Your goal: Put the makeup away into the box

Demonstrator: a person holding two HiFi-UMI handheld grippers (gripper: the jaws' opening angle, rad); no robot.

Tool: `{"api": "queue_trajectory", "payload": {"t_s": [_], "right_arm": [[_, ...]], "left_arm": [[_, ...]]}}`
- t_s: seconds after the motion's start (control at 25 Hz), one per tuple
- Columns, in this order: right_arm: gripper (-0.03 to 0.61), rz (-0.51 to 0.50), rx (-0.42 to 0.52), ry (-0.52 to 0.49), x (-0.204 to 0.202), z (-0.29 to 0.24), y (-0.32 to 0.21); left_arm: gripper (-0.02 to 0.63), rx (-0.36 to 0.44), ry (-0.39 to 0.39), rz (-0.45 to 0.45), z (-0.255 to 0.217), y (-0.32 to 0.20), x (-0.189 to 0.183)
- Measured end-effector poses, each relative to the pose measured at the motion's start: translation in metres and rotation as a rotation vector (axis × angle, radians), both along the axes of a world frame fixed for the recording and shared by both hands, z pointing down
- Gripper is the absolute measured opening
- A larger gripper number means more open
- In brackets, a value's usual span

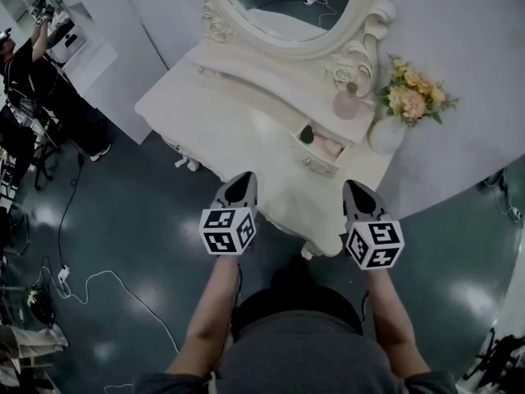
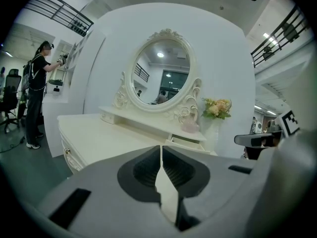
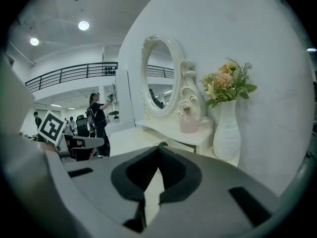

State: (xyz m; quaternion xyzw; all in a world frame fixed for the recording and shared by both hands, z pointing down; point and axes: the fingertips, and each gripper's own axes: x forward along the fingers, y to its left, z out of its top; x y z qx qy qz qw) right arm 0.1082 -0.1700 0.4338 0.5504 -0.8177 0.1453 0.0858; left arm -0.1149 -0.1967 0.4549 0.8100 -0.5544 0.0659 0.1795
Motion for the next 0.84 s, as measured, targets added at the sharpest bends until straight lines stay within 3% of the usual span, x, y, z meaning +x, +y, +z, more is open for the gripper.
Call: {"api": "queue_trajectory", "payload": {"t_s": [0.84], "right_arm": [[0.003,-0.006,-0.022,0.006,0.0075,0.0080,-0.0018]], "left_arm": [[0.017,0.012,-0.012,0.015,-0.0036,-0.0049,0.0090]]}}
